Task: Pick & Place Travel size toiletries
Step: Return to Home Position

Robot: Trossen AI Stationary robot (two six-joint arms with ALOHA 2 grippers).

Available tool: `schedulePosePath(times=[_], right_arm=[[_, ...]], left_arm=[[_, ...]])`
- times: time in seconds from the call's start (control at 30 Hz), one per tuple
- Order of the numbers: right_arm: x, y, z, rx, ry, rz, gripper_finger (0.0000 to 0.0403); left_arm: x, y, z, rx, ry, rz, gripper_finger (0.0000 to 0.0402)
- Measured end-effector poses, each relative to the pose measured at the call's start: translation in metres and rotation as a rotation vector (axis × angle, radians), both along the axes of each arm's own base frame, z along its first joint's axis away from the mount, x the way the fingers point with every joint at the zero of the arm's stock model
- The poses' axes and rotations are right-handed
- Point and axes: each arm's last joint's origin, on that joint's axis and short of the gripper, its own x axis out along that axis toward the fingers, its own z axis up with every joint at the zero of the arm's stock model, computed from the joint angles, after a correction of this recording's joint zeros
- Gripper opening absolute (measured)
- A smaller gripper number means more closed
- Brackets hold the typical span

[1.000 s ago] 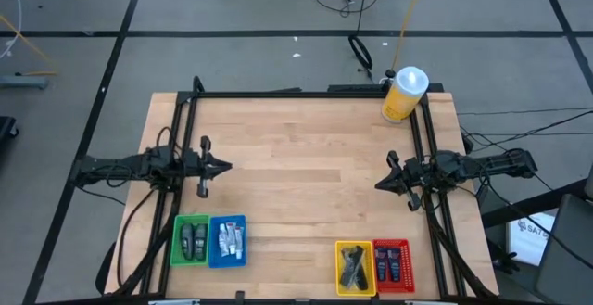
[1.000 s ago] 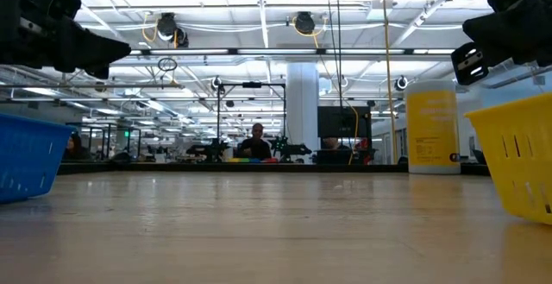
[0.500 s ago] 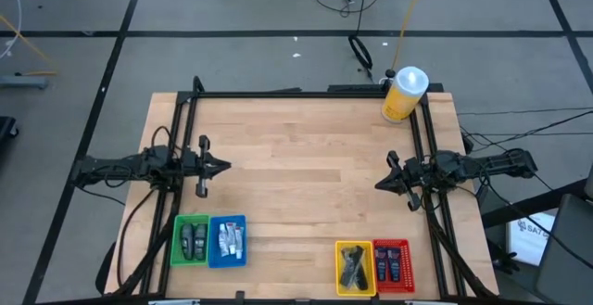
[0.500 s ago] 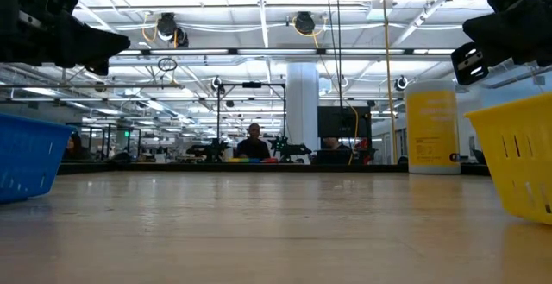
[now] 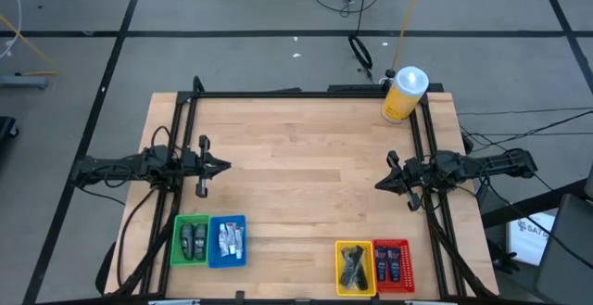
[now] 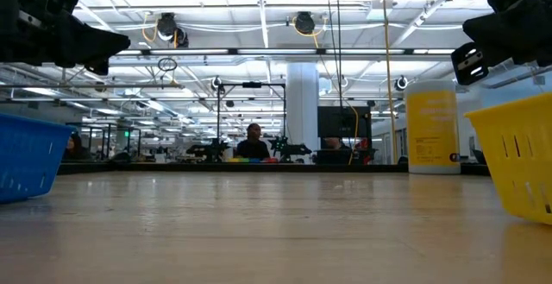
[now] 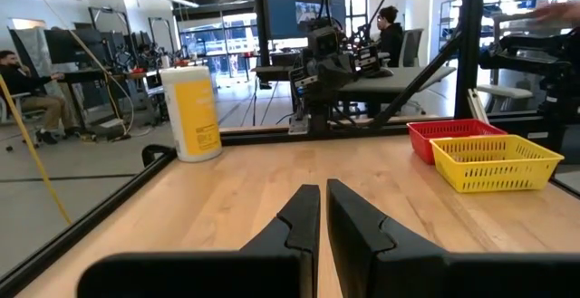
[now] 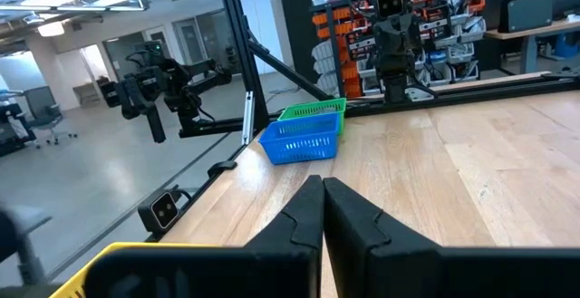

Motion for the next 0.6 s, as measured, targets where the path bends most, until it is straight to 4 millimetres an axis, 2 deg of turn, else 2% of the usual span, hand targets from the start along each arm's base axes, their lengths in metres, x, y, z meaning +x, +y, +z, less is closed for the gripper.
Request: schedulePosePath(times=[0.13, 0.33, 0.6], right_arm=[[0.0000, 0.0000, -0.0001, -0.005, 0.000, 0.000, 0.0000], [-0.0030, -0.0026, -0.0006, -0.235, -0.071, -0.053, 0.0000], [-0.0025, -0.0054, -0.0026, -0.252, -0.046, -0.115, 0.0000]], left_arm=[[0.0000, 0.0000, 0.0000, 0.000, 0.000, 0.000, 0.0026], [0.0000, -0.0001, 0.0002, 0.000, -0.001, -0.002, 0.0026], [-0.0001, -0.0001, 0.0007, 0.000, -0.003, -0.003, 0.0026]])
